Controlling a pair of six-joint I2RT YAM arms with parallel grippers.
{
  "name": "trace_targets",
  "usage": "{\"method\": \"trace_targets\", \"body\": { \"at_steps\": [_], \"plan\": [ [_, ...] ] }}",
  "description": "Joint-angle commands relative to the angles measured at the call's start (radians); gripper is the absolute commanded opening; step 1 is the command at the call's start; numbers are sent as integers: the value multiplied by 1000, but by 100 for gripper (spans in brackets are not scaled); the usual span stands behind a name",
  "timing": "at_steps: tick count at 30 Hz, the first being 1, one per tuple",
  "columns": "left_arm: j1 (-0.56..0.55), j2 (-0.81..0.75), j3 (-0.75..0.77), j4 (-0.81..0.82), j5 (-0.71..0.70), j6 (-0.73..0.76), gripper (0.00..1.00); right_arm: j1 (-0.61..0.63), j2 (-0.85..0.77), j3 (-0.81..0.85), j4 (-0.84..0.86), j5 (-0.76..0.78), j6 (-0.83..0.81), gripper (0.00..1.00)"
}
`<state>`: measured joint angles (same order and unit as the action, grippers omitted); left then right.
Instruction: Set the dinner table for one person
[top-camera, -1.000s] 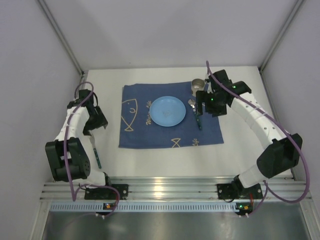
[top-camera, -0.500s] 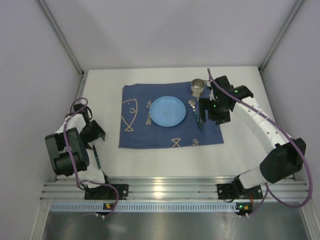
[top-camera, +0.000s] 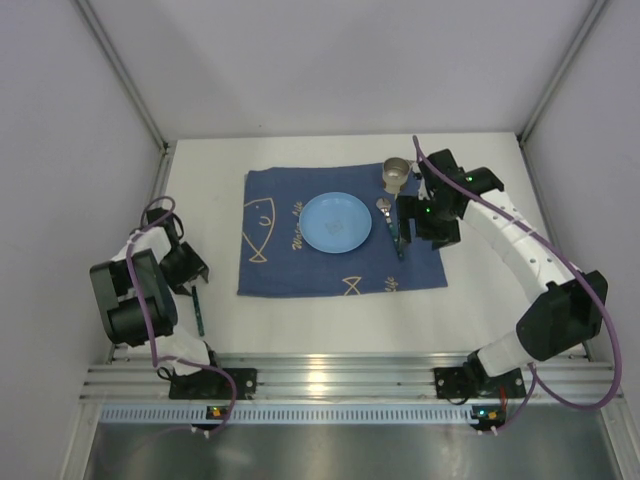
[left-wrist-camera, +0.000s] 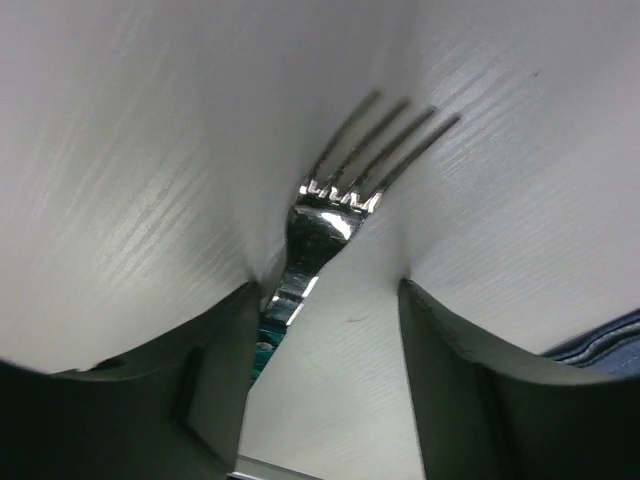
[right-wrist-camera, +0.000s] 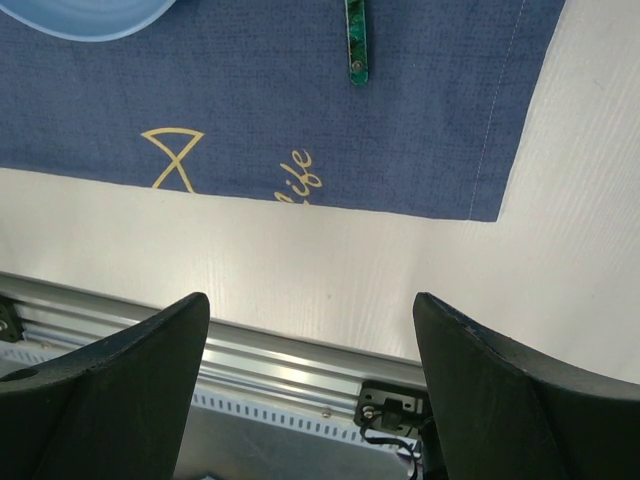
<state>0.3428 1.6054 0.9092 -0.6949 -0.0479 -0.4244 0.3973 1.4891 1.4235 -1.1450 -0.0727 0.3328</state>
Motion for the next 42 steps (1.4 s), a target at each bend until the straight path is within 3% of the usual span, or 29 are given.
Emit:
{"method": "trace_targets", "body": {
  "at_steps": [1,6,10,11,16,20,24,31,35,42],
  "plan": [
    [2,85,-3,21,-21,-4,57,5,2,48,-1,11,-8,83],
    [1,109,0,24,-46,-8,42,5,-4,26,11,14,-6,83],
    [1,133,7,23,-27,-1,12,5,-10,18,22,16,-1,83],
    [1,133,8,23,-23,1,0,6,-10,22,22,17,-1,83],
    [2,50,19,14,-7,10,0,2,-9,54,28,36,-5,83],
    [-13,-59,82,-20,95,1,0,-2,-13,54,51,42,-9,84],
    [-115,-91,275,-52,137,-5,0,-5,-3,40,73,33,-5,85],
    [-460,95,609,-104,106,-11,0,-9,-6,34,85,40,-6,85],
    [-533,223,765,-159,57,-7,0,-34,-38,11,83,50,-14,85],
    [-564,344,780,-184,-35,21,0,-112,-119,-83,82,34,-37,87]
  ]
}}
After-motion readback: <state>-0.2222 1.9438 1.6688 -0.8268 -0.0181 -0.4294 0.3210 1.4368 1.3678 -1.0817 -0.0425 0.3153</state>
